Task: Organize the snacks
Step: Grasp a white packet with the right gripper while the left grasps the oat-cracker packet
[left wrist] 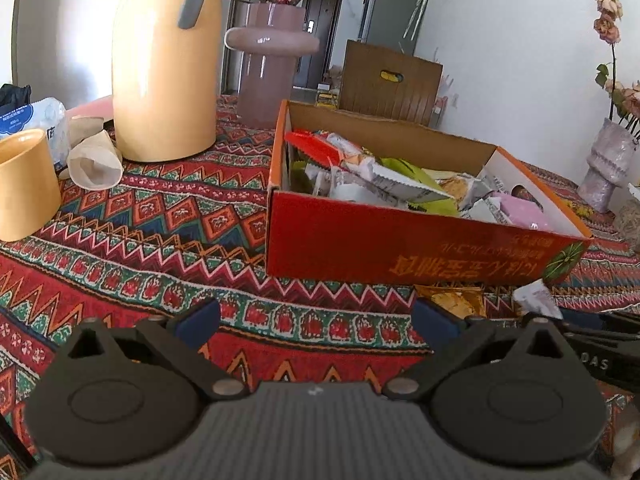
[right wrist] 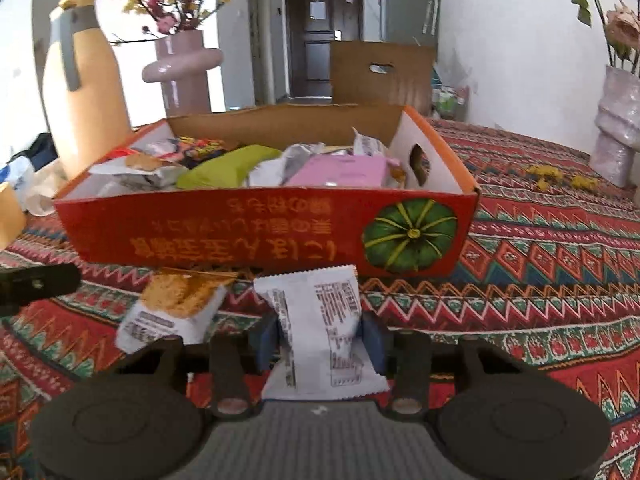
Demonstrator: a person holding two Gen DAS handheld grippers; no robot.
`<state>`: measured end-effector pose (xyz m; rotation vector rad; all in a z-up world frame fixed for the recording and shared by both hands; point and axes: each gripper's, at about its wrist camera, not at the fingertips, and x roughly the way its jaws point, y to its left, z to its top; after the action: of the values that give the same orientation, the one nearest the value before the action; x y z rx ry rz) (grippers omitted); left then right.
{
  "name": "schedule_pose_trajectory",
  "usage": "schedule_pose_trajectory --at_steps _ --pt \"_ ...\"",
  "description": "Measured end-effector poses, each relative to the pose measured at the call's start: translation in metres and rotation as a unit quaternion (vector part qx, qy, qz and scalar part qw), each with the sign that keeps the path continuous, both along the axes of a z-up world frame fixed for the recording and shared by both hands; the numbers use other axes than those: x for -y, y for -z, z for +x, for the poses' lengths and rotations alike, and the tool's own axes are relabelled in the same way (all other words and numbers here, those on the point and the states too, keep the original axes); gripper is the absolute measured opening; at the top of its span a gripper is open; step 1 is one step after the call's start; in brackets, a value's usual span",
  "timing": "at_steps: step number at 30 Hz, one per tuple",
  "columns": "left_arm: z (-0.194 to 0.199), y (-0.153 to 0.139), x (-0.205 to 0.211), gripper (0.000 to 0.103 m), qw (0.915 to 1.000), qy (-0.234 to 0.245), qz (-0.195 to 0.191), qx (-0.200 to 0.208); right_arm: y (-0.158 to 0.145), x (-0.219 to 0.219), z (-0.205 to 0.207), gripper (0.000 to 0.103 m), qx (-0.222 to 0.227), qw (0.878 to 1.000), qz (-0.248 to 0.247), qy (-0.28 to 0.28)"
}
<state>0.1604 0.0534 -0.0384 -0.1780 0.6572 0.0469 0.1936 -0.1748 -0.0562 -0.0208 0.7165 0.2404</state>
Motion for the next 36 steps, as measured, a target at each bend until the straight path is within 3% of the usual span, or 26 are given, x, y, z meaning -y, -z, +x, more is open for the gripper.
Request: schedule_pose_trajectory --at_steps 11,17,22,29,31,36 --pt "0.003 -0.002 0.015 0.103 0.9994 0.014 0.028 -0.012 -0.014 0.041 -0.02 0.039 0.051 0.997 0.037 0.048" --pt "0.012 -0.012 0.048 0.103 0.998 0.05 0.019 -0.033 -0.006 0.052 -0.021 0.039 0.048 0.995 0.058 0.061" --pt "0.033 -0.008 0.083 0.103 0.9953 0.066 0.035 -0.062 -0.005 0.061 -0.026 0.039 0.056 0.993 0.072 0.075" --pt "0.053 0.012 0.104 0.103 0.9918 0.056 0.055 -0.101 -0.006 0.062 -0.028 0.039 0.063 0.992 0.081 0.075" --pt "0.054 0.015 0.108 0.103 0.9909 0.049 0.075 -0.101 -0.006 0.062 -0.029 0.04 0.064 0.992 0.083 0.073" --pt "0.051 0.016 0.105 0.103 0.9924 0.042 0.074 -0.09 -0.007 0.06 -0.028 0.04 0.064 0.992 0.082 0.075"
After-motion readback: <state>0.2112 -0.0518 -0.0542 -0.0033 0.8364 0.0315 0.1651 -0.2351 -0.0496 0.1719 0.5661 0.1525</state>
